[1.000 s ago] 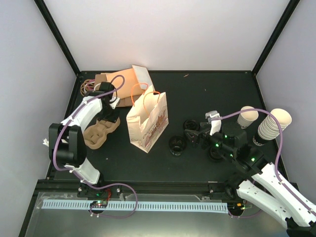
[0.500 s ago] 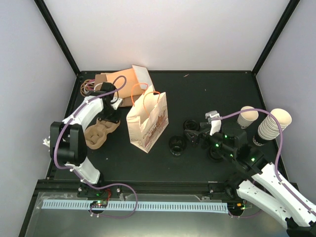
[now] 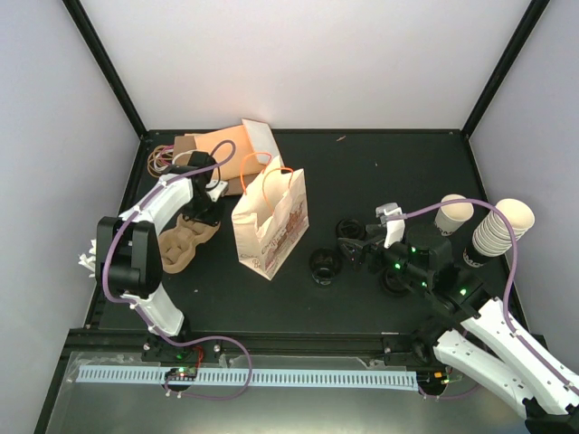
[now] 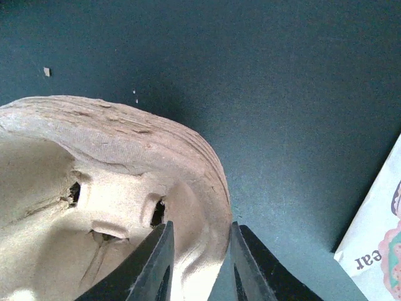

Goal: Pack the takeout coffee

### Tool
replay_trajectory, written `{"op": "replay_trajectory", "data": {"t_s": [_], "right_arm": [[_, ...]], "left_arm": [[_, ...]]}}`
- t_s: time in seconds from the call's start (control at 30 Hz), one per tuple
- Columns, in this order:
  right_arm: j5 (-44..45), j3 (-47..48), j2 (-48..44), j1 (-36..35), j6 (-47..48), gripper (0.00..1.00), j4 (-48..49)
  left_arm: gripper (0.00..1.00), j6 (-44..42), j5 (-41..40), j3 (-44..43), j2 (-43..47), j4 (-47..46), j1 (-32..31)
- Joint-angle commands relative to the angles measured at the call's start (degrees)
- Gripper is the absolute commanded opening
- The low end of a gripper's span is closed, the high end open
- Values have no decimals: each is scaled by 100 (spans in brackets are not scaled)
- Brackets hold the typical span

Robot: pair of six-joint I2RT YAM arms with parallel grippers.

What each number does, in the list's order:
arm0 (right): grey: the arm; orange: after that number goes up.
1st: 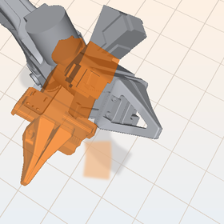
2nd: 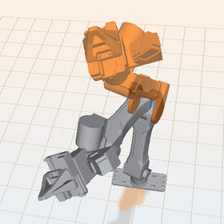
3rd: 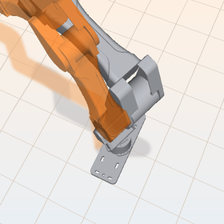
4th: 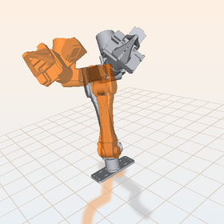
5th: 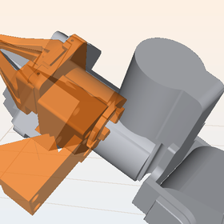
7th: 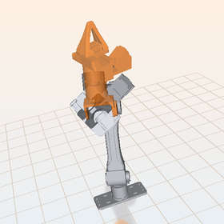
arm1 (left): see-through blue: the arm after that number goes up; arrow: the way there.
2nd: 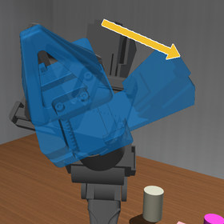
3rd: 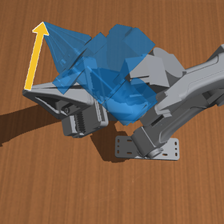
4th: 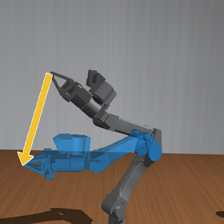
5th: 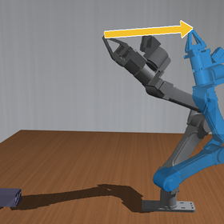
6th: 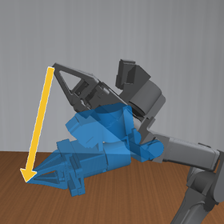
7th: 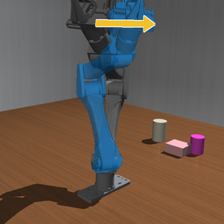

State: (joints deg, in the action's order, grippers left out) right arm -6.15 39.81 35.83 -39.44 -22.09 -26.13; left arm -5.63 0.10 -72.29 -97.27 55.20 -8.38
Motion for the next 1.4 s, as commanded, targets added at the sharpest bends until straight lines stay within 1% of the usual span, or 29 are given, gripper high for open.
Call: {"op": "replay_trajectory", "data": {"t_s": [0.0,0.1,0.23,0.33,0.8,0.83,0.93,1.37], "right_arm": [[0,35,-20,25,-52,100,98],[7,34,-15,22,-51,100,95],[4,31,-2,20,-50,100,101],[-4,35,-1,19,-54,100,105],[-35,27,21,23,-77,100,126],[-30,27,16,23,-77,100,126],[-27,27,12,25,-66,100,113],[37,68,-40,23,-42,100,55]], "left_arm": [[27,-79,24,-241,-99,26,-33],[24,-71,57,-233,-53,-4,-32],[22,-61,94,-264,25,30,-33],[18,-30,119,-300,73,81,-32],[17,53,201,-268,445,142,-34],[18,54,201,-264,440,136,-32],[24,44,242,-263,327,110,-32],[27,137,155,-435,-215,-27,-37]]}}
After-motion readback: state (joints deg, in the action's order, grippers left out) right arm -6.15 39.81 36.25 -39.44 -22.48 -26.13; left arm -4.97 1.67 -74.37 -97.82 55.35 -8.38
